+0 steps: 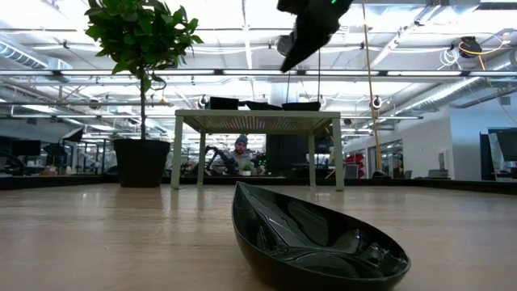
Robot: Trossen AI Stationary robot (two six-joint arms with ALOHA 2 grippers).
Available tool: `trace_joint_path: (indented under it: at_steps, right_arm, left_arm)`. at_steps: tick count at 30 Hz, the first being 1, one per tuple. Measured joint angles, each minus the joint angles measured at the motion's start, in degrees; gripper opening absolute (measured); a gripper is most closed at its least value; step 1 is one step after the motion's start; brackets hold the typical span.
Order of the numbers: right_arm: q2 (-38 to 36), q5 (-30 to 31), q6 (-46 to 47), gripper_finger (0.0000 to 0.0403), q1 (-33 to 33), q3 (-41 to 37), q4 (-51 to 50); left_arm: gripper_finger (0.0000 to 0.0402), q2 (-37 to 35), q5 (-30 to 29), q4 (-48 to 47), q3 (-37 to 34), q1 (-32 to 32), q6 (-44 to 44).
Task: Pick & Place Mini shaped plates
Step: Stack the drop shaped plate on top of the other drop shaped plate on the shelf
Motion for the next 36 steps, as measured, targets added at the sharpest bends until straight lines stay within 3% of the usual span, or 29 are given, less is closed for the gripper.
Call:
trace_joint_path:
  at_steps: [3,9,18,22,26,30,36]
  right_arm:
    - [-1.01,-3.11,7.98,0.0104,2.85,-0.36,-2.72]
    - [-2.23,-1.67,14.02,0.0104,12.26,-6.12,-2.14]
    - [-2.18,-2.93,46.36,0.0111,21.78,-18.75,6.26]
    - [-2.17,-9.65,56.36,0.0111,26.30,-27.22,18.62]
    - [-2.13,-10.18,60.16,0.0111,30.83,-36.29,37.80]
    - [-2.16,-7.04,60.19,0.0111,34.14,-42.95,52.13]
    - [-2.13,0.45,60.82,0.0112,38.41,-45.90,54.46]
  left_arm:
    - [0.0141,0.00,0.12,-0.67,0.00,-0.71,0.04]
    - [0.0141,0.00,0.09,-2.01,0.00,-2.55,0.05]
    - [0.0141,0.00,0.09,-4.15,0.00,-5.53,-0.06]
    - [0.0141,0.00,0.10,-5.06,0.00,-6.57,-0.18]
    - [0.0141,0.00,0.05,-6.40,0.00,-7.83,-1.05]
    - [0.0141,0.00,0.09,-6.65,0.00,-8.73,-1.26]
    - [0.0141,0.00,-0.55,-6.36,0.00,-8.77,-1.64]
